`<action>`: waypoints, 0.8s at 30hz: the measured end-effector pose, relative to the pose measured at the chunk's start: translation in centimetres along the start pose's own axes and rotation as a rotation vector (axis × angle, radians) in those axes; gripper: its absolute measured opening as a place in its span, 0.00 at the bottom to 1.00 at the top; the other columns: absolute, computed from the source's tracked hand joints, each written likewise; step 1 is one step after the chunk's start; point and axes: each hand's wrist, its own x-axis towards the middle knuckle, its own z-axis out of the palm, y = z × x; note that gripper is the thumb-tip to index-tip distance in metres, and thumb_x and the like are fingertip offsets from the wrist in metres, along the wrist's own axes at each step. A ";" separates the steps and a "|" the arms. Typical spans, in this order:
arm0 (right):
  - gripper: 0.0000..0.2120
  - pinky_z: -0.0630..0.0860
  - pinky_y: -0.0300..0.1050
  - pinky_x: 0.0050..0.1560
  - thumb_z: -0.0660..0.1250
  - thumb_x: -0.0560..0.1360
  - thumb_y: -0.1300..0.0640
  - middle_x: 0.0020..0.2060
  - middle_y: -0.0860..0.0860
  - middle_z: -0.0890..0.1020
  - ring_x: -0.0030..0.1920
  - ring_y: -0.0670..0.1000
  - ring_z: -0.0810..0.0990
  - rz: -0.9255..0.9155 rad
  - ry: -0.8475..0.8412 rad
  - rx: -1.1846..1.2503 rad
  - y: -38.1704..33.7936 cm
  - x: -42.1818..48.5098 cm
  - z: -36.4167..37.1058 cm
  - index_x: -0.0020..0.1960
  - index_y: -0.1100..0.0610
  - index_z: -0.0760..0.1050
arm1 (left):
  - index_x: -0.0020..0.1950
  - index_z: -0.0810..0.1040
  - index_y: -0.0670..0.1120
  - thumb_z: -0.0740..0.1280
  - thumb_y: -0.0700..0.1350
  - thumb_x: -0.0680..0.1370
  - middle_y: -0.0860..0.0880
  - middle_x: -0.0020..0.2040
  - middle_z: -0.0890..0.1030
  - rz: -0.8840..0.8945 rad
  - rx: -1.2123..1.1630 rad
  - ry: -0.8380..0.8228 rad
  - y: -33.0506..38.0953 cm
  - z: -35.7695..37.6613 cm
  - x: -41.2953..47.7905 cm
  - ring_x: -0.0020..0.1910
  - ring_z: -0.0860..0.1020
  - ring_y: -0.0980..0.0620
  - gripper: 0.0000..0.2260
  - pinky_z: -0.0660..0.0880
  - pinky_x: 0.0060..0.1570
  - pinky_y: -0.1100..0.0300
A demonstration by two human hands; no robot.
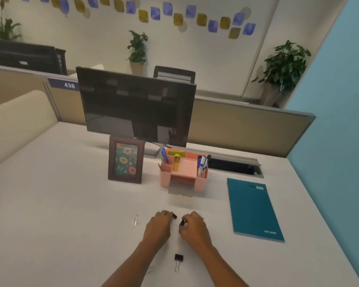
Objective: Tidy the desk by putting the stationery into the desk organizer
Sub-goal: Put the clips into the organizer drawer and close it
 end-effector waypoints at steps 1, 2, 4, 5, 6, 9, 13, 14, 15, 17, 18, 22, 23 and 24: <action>0.12 0.72 0.42 0.50 0.63 0.72 0.56 0.52 0.54 0.76 0.54 0.54 0.75 -0.008 0.005 0.007 0.0 0.1 -0.4 0.54 0.57 0.77 | 0.67 0.71 0.51 0.60 0.37 0.77 0.50 0.65 0.73 -0.002 0.002 0.003 0.1 0.0 0.2 0.61 0.73 0.49 0.20 0.72 0.57 0.56; 0.13 0.73 0.43 0.50 0.64 0.72 0.56 0.52 0.54 0.76 0.54 0.54 0.75 -0.020 0.015 0.010 0.0 0.2 -0.7 0.54 0.57 0.78 | 0.67 0.71 0.50 0.60 0.38 0.77 0.49 0.65 0.73 -0.003 0.005 -0.001 0.2 0.1 0.3 0.61 0.73 0.48 0.19 0.72 0.57 0.55; 0.13 0.73 0.45 0.51 0.65 0.72 0.55 0.52 0.54 0.76 0.54 0.55 0.75 -0.048 0.039 0.013 -0.1 0.4 -1.2 0.55 0.57 0.78 | 0.68 0.70 0.48 0.61 0.40 0.78 0.47 0.65 0.73 0.000 0.014 -0.005 0.3 0.3 0.6 0.62 0.73 0.46 0.18 0.72 0.57 0.53; 0.14 0.73 0.45 0.52 0.65 0.72 0.55 0.53 0.54 0.76 0.54 0.55 0.75 -0.058 0.050 0.019 -0.3 0.5 -1.5 0.56 0.57 0.78 | 0.68 0.70 0.47 0.61 0.41 0.79 0.47 0.64 0.73 0.002 0.022 -0.004 0.4 0.4 0.7 0.62 0.73 0.46 0.18 0.72 0.57 0.53; 0.14 0.74 0.45 0.53 0.65 0.73 0.55 0.53 0.54 0.77 0.54 0.55 0.75 -0.070 0.064 0.028 -0.4 0.6 -1.7 0.57 0.57 0.77 | 0.68 0.70 0.46 0.61 0.42 0.79 0.46 0.64 0.73 0.003 0.028 -0.001 0.5 0.5 0.8 0.61 0.73 0.45 0.17 0.73 0.56 0.52; 0.16 0.75 0.45 0.54 0.66 0.74 0.55 0.55 0.54 0.76 0.55 0.54 0.75 -0.116 0.115 0.043 -1.3 1.2 -2.6 0.60 0.57 0.76 | 0.65 0.72 0.45 0.62 0.44 0.79 0.46 0.62 0.74 0.004 0.057 0.020 0.7 0.5 1.0 0.59 0.73 0.45 0.15 0.73 0.53 0.52; 0.17 0.76 0.45 0.58 0.66 0.74 0.54 0.58 0.53 0.75 0.57 0.53 0.75 -0.151 0.170 0.043 -2.7 2.7 -4.1 0.62 0.56 0.75 | 0.63 0.73 0.44 0.63 0.44 0.79 0.45 0.59 0.75 0.025 0.103 0.033 0.7 0.7 1.2 0.57 0.74 0.44 0.13 0.73 0.51 0.51; 0.16 0.76 0.45 0.58 0.67 0.74 0.54 0.59 0.53 0.75 0.57 0.53 0.75 -0.154 0.183 0.034 -3.1 3.2 -4.4 0.61 0.56 0.75 | 0.63 0.73 0.44 0.63 0.44 0.79 0.45 0.59 0.75 0.029 0.113 0.038 0.7 0.7 1.2 0.57 0.74 0.44 0.13 0.74 0.51 0.52; 0.16 0.75 0.45 0.58 0.67 0.74 0.55 0.59 0.53 0.74 0.58 0.53 0.75 -0.153 0.193 0.023 -3.3 3.7 -4.7 0.61 0.56 0.74 | 0.63 0.73 0.44 0.62 0.44 0.79 0.45 0.60 0.75 0.035 0.124 0.042 0.7 0.8 1.3 0.57 0.74 0.44 0.13 0.74 0.52 0.52; 0.16 0.74 0.45 0.59 0.67 0.75 0.55 0.61 0.53 0.73 0.59 0.53 0.74 -0.142 0.206 0.003 -3.7 4.7 -5.3 0.62 0.56 0.74 | 0.63 0.73 0.44 0.61 0.42 0.79 0.45 0.59 0.75 0.049 0.148 0.040 0.8 0.9 1.4 0.57 0.74 0.45 0.13 0.73 0.52 0.53; 0.16 0.74 0.45 0.60 0.67 0.75 0.55 0.61 0.53 0.73 0.60 0.53 0.74 -0.133 0.208 -0.005 -3.8 5.2 -5.5 0.62 0.55 0.74 | 0.63 0.74 0.44 0.61 0.42 0.79 0.46 0.59 0.75 0.057 0.156 0.039 0.8 1.0 1.5 0.57 0.73 0.45 0.13 0.73 0.51 0.53; 0.16 0.74 0.46 0.61 0.66 0.76 0.55 0.63 0.53 0.72 0.61 0.54 0.73 -0.102 0.192 -0.045 -4.0 7.0 -5.5 0.62 0.55 0.74 | 0.59 0.77 0.45 0.62 0.39 0.78 0.47 0.55 0.76 0.078 0.186 0.045 0.6 1.1 1.7 0.54 0.74 0.46 0.11 0.72 0.48 0.55; 0.15 0.74 0.47 0.60 0.66 0.76 0.55 0.63 0.53 0.72 0.61 0.54 0.74 -0.092 0.186 -0.054 -4.0 7.4 -5.4 0.62 0.55 0.74 | 0.58 0.77 0.45 0.62 0.38 0.78 0.47 0.54 0.76 0.083 0.186 0.043 0.6 1.0 1.8 0.53 0.74 0.46 0.11 0.72 0.48 0.55; 0.15 0.74 0.47 0.60 0.66 0.76 0.55 0.63 0.53 0.72 0.61 0.54 0.74 -0.084 0.183 -0.062 -4.0 7.7 -5.3 0.62 0.55 0.74 | 0.58 0.77 0.45 0.62 0.37 0.77 0.47 0.54 0.76 0.089 0.182 0.041 0.5 1.0 1.9 0.53 0.75 0.46 0.11 0.72 0.48 0.55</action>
